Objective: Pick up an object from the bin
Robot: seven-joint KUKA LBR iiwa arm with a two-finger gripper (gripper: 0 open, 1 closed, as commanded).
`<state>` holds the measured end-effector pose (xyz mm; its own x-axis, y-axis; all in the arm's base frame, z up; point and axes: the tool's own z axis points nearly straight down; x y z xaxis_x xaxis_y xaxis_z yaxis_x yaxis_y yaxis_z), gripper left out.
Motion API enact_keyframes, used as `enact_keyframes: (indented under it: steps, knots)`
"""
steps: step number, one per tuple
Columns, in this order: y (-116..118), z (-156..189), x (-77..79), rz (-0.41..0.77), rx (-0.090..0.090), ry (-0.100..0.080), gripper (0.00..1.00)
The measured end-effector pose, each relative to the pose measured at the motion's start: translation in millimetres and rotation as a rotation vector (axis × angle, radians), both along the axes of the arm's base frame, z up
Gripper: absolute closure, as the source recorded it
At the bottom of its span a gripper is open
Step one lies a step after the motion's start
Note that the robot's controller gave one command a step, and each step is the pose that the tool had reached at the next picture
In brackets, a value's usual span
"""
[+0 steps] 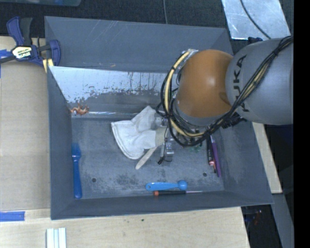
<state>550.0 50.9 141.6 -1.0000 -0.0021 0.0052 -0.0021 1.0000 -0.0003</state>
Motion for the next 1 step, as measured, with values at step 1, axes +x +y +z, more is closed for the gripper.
enact_keyframes:
  steps: [1]
  knots:
    - [-0.1,4.6,2.0,-0.002,0.001,-0.008,0.00]
